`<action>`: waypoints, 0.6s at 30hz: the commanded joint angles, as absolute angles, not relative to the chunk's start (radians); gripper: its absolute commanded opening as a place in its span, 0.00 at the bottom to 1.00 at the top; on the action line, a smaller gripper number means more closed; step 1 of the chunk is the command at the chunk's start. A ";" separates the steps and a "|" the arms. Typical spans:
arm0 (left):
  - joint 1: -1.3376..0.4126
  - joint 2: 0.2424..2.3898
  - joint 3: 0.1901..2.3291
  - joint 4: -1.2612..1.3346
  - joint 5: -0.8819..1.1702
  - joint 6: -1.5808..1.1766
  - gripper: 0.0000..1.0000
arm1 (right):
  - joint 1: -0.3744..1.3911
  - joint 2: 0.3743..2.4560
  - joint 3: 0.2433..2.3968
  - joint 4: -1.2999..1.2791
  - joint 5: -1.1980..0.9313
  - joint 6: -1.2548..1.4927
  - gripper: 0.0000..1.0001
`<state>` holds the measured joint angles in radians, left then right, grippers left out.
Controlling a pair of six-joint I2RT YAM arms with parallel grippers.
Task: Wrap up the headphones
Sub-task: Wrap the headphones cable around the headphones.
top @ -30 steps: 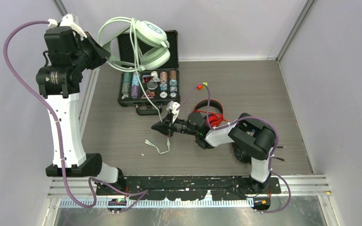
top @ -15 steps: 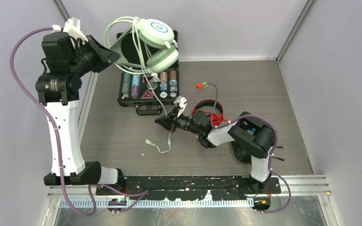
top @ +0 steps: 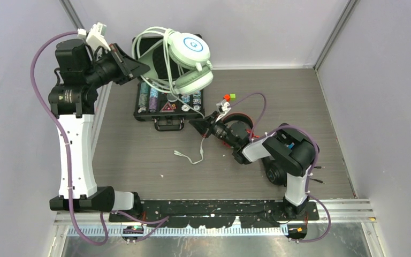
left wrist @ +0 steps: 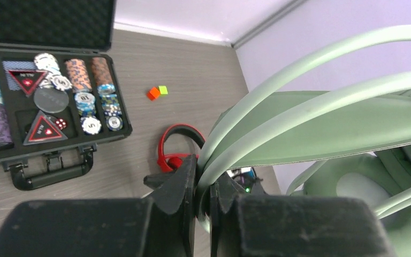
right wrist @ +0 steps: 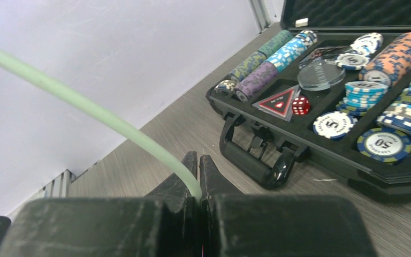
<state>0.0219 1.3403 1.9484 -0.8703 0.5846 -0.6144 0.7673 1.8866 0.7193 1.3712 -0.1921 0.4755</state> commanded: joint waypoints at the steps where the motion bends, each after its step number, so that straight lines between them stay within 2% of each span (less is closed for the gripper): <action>1: 0.026 1.307 1.954 -0.791 0.798 -0.533 0.00 | 0.733 1.837 0.696 1.387 -0.136 0.529 0.00; 8: 0.023 1.319 1.895 -0.943 0.812 -0.261 0.00 | 0.655 1.712 0.687 1.304 -0.179 0.604 0.00; 14: 0.008 1.318 1.897 -1.016 0.703 -0.100 0.00 | 0.601 1.589 0.745 1.042 -0.210 0.607 0.01; 18: -0.039 1.306 1.868 -1.047 0.634 0.007 0.00 | 0.577 1.543 0.776 0.975 -0.232 0.612 0.01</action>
